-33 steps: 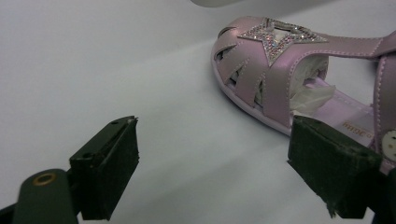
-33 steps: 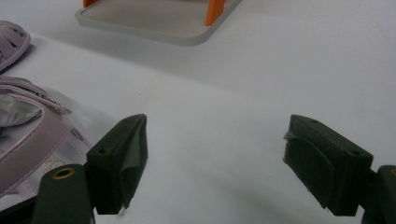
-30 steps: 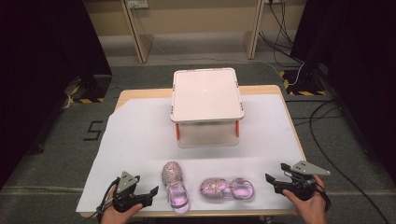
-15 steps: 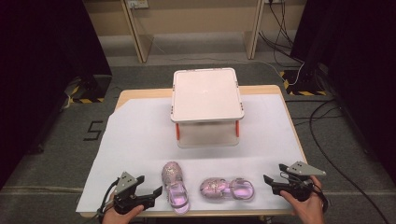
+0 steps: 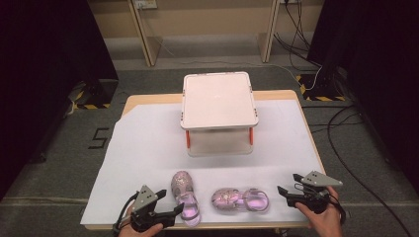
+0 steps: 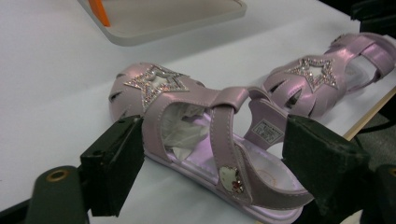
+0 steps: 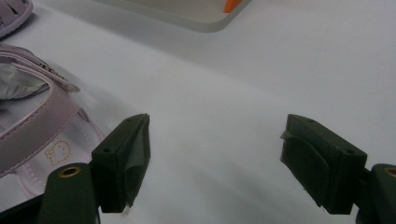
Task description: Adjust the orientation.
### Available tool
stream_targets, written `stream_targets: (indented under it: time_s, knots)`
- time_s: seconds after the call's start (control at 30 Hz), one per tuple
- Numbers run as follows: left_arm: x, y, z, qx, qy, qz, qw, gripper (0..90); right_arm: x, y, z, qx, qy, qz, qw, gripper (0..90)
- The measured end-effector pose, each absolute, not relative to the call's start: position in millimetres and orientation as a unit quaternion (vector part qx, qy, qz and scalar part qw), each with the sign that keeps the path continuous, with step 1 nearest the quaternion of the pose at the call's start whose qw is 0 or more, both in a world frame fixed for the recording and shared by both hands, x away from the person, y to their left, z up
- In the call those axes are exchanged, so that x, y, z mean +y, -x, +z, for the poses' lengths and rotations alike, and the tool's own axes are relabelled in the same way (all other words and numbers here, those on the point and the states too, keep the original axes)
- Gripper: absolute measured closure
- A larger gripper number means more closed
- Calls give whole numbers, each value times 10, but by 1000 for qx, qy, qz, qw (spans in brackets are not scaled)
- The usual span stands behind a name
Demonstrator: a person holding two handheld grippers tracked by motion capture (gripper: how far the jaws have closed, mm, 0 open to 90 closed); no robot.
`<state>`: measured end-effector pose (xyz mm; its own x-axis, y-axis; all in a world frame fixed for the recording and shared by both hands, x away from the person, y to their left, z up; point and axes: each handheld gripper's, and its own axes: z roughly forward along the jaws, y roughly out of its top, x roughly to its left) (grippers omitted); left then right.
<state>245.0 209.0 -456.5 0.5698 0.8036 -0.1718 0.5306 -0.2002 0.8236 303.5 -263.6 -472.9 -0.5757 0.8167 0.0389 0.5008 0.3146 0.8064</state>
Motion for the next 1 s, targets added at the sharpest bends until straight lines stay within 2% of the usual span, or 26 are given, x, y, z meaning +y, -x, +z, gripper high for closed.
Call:
stream_targets:
  time_s: [0.17, 0.27, 0.4, 0.7, 1.0]
  knots:
    - [2062, -2448, -4590, 433, -768, 160, 443, 258, -2622, -3039, -4735, 790, -415, 409, 190, 245]
    - [2062, -2440, -4592, 422, -774, 168, 441, 348, -2609, -3040, -4741, 792, -413, 408, 191, 246]
    - [2075, -2437, -4584, 416, -780, 178, 433, 400, -2608, -3039, -4740, 792, -411, 409, 191, 245]
    - [2160, -2459, -4538, 413, -780, 197, 427, 443, -2613, -3039, -4740, 791, -412, 410, 191, 245]
    - [2182, -2461, -4534, 414, -781, 199, 424, 414, -2617, -3034, -4738, 790, -413, 410, 191, 246]
